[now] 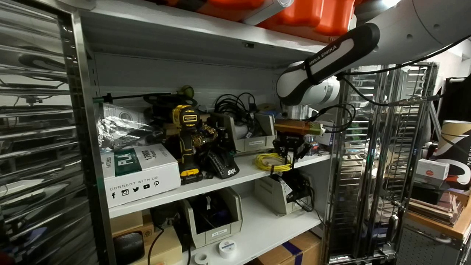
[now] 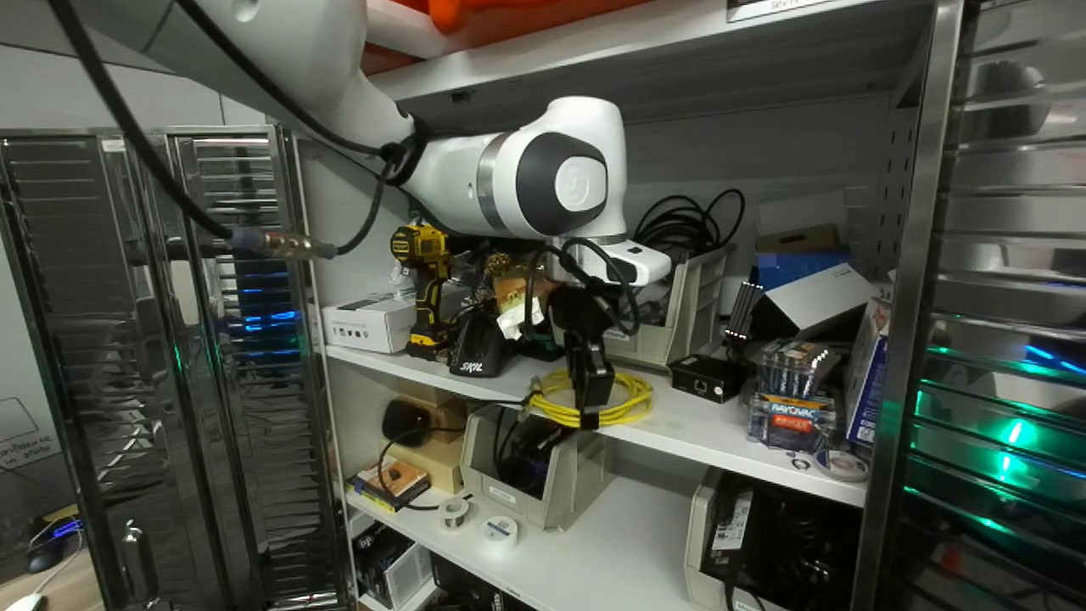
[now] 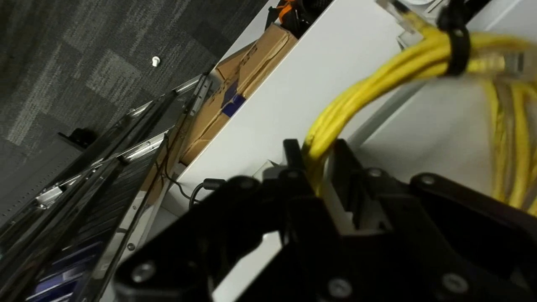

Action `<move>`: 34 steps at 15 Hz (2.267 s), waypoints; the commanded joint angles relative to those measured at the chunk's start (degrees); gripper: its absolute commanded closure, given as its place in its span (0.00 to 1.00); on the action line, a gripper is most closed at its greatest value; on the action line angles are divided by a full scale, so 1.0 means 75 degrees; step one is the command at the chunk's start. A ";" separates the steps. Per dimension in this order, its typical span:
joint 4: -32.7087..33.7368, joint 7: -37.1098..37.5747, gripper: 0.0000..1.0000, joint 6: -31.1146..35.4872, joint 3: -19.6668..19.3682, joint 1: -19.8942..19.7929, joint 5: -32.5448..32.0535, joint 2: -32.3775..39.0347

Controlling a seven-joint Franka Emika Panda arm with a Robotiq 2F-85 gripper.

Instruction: Put the yellow cable in the storage box

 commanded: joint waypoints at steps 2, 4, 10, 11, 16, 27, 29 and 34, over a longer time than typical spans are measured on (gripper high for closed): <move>-0.0968 -0.0089 0.96 -0.0085 -0.0052 0.0063 -0.0149 -0.0777; -0.1667 -0.0068 0.93 0.0333 -0.0040 0.0037 -0.0097 -0.1318; -0.3913 0.0294 0.94 0.2840 -0.0014 -0.0172 0.0032 -0.3181; -0.4132 0.0358 0.94 0.3217 0.0019 -0.0224 0.0057 -0.3386; -0.3926 0.1256 0.95 0.4988 0.0312 -0.0380 0.0039 -0.3200; -0.0363 0.4653 0.97 0.6321 0.0064 0.0052 -0.2095 -0.0537; 0.0245 0.5191 0.97 0.6197 -0.0186 0.0230 -0.2691 -0.0106; 0.1282 0.5809 0.97 0.5972 -0.0480 0.0556 -0.3238 0.0755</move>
